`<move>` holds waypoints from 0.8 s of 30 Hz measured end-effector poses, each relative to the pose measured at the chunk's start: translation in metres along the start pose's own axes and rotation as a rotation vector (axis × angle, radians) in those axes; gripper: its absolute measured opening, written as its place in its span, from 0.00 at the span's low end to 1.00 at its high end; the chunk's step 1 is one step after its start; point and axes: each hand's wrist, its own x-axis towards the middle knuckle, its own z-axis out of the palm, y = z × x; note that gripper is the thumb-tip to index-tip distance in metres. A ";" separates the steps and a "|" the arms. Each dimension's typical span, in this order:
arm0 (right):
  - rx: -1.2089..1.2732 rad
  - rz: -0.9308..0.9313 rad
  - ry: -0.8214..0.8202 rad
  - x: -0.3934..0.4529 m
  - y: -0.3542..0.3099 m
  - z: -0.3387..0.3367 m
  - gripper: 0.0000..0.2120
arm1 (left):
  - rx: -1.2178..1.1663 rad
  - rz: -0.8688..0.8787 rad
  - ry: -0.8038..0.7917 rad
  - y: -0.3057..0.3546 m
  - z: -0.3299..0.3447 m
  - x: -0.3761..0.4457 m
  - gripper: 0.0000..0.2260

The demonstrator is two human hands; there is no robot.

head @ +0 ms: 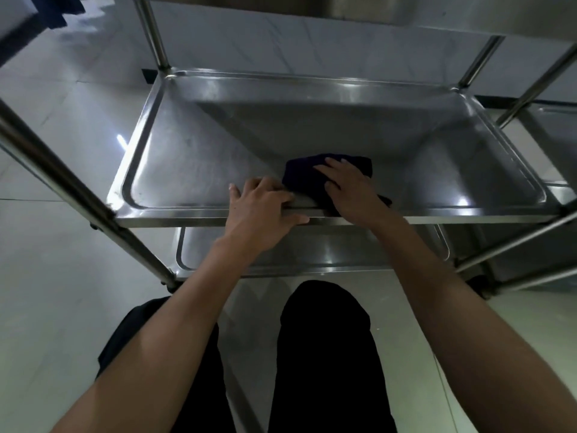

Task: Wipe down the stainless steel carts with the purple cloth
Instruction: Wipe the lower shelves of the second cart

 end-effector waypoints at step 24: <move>0.007 0.015 0.057 -0.033 -0.049 0.012 0.21 | -0.067 0.013 0.132 -0.072 -0.020 -0.022 0.17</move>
